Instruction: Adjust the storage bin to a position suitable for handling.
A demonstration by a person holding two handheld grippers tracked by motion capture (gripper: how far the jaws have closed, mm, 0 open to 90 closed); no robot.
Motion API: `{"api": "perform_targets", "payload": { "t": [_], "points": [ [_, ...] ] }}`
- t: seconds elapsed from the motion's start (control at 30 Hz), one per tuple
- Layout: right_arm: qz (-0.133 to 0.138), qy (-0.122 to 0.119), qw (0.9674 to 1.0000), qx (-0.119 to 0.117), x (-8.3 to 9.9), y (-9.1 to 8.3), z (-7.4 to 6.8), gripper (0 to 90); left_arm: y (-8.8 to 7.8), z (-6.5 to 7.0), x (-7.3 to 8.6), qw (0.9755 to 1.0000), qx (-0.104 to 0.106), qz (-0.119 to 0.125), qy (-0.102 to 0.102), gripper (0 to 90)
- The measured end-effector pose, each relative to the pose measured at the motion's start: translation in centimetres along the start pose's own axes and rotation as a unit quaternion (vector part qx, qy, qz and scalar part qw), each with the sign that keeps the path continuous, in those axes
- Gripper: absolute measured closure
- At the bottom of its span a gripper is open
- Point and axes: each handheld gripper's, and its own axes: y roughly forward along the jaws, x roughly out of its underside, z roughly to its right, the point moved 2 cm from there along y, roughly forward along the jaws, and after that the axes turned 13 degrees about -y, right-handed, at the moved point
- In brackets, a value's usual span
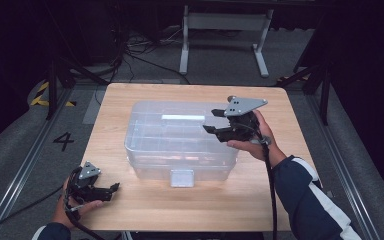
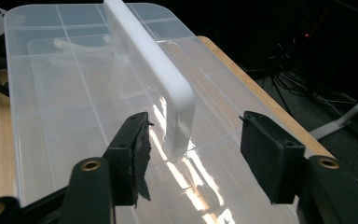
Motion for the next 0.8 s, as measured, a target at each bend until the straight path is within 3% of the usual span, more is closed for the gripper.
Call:
{"api": "perform_targets", "payload": {
  "t": [0.5,0.6,0.63,0.8],
  "points": [
    [-0.026,-0.017,0.9994,-0.019,-1.2,2.0,-0.2,54.6,0.0,0.0,0.0,1.0000,-0.003,0.001,-0.004,8.0],
    [-0.035,-0.025,0.9988,-0.021,-1.5,2.3,-0.2,60.1,0.0,0.0,-0.1,1.0000,-0.002,0.002,-0.003,8.0],
    [-0.039,-0.031,0.9985,-0.022,-1.6,2.5,-0.2,66.0,0.1,0.0,-0.1,1.0000,-0.003,0.003,-0.002,8.2],
    [-0.042,-0.041,0.9981,-0.021,-1.7,2.8,-0.3,73.3,0.0,0.1,-0.1,1.0000,-0.002,0.004,0.000,10.7]
  ]
}}
